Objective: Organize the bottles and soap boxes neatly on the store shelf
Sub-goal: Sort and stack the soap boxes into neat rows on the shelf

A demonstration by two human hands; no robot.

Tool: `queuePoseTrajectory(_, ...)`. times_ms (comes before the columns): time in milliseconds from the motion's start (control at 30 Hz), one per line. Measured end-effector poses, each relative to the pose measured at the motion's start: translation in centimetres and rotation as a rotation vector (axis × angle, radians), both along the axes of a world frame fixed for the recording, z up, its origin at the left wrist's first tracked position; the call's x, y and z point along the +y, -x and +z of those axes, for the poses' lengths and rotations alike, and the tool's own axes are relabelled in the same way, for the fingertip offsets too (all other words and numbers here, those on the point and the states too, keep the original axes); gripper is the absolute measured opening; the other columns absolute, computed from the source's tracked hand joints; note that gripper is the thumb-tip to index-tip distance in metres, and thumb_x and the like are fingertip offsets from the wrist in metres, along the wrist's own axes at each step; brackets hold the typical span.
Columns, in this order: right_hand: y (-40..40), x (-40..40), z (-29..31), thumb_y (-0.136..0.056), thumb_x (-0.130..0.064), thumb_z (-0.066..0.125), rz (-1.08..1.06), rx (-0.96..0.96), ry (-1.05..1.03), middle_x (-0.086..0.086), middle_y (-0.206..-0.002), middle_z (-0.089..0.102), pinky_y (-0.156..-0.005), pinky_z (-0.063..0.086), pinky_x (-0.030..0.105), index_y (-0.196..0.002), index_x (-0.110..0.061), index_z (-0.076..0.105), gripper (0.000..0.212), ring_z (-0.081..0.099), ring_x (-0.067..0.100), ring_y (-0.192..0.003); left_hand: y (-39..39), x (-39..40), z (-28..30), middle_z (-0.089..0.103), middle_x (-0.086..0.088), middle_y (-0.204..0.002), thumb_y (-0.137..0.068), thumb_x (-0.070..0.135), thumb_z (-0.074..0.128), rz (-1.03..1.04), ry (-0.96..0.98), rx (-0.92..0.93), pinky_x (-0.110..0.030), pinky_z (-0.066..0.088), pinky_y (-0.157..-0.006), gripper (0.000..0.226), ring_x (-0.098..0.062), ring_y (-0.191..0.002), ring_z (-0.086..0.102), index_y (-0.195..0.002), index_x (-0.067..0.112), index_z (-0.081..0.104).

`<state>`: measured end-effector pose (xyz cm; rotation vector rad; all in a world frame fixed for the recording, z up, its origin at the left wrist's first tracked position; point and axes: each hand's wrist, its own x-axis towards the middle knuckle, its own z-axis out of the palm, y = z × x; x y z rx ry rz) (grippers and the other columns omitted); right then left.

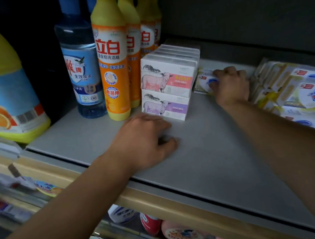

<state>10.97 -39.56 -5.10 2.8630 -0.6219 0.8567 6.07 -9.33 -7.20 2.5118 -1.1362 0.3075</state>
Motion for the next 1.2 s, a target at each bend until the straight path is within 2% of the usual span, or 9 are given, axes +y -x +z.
queuePoseTrajectory(267,0.0,0.0,0.1,-0.096,-0.037,0.050,-0.015,0.026,-0.010,0.015,-0.135,0.051,-0.094,0.039,0.046,-0.139,-0.021,0.051,0.045,0.042,0.041,-0.119,0.2,0.1,-0.1,0.070,-0.004,-0.112,-0.082,0.061,0.045,-0.012,0.041,-0.009,-0.036,0.046,-0.098,0.056,-0.024,-0.112,0.060,-0.107,0.018,0.071)
queuePoseTrajectory(433,1.8,1.9,1.3,-0.092,-0.043,0.049,-0.010,0.066,-0.090,0.013,-0.143,0.045,-0.101,0.037,0.045,-0.144,-0.019,0.040,0.058,0.038,0.038,-0.129,0.2,0.1,-0.1,0.069,-0.001,-0.119,-0.081,0.062,0.045,-0.002,0.048,-0.001,-0.037,0.046,-0.099,0.060,-0.022,-0.117,0.059,-0.117,0.021,0.070)
queuePoseTrajectory(600,7.5,5.2,2.4,-0.092,-0.044,0.050,0.135,0.024,-0.161,0.012,-0.143,0.047,-0.105,0.036,0.040,-0.145,-0.018,0.042,0.059,0.041,0.036,-0.129,0.5,0.1,0.4,0.067,-0.001,-0.124,-0.079,0.063,0.041,0.015,0.011,0.019,-0.037,0.046,-0.099,0.065,-0.022,-0.120,0.057,-0.121,0.021,0.067)
queuePoseTrajectory(733,14.2,7.6,1.5,-0.092,-0.046,0.053,0.183,0.044,-0.243,0.007,-0.139,0.050,-0.105,0.038,0.039,-0.139,-0.020,0.047,0.054,0.043,0.033,-0.128,1.4,0.1,1.0,0.068,-0.005,-0.122,-0.085,0.055,0.056,0.058,0.020,0.043,-0.037,0.050,-0.093,0.048,-0.026,-0.115,0.058,-0.120,0.023,0.067)
queuePoseTrajectory(833,19.5,7.7,0.4,-0.092,-0.047,0.054,0.174,0.099,-0.304,0.003,-0.139,0.049,-0.105,0.034,0.033,-0.138,-0.022,0.049,0.053,0.042,0.028,-0.130,2.2,0.2,1.6,0.065,-0.007,-0.126,-0.088,0.044,0.062,0.052,0.021,0.034,-0.040,0.050,-0.094,0.045,-0.028,-0.116,0.058,-0.126,0.021,0.063)
queuePoseTrajectory(1033,27.7,3.3,-0.4,-0.091,-0.056,0.049,0.011,0.237,-0.338,0.001,-0.146,0.045,-0.111,0.031,0.034,-0.140,-0.025,0.047,0.058,0.038,0.025,-0.135,4.4,-1.4,2.8,0.071,-0.002,-0.111,-0.086,0.031,0.069,-0.037,0.210,0.065,-0.025,0.049,-0.080,0.035,-0.019,-0.092,0.067,-0.119,0.018,0.067)
queuePoseTrajectory(1200,29.5,1.7,-1.1,-0.091,-0.061,0.044,-0.036,0.278,-0.361,0.000,-0.142,0.047,-0.108,0.035,0.036,-0.136,-0.025,0.050,0.059,0.041,0.023,-0.131,7.3,-6.9,3.5,0.066,0.006,-0.093,-0.085,0.023,0.071,-0.124,0.349,0.165,-0.020,0.045,-0.077,0.028,-0.016,-0.078,0.065,-0.113,0.019,0.069)
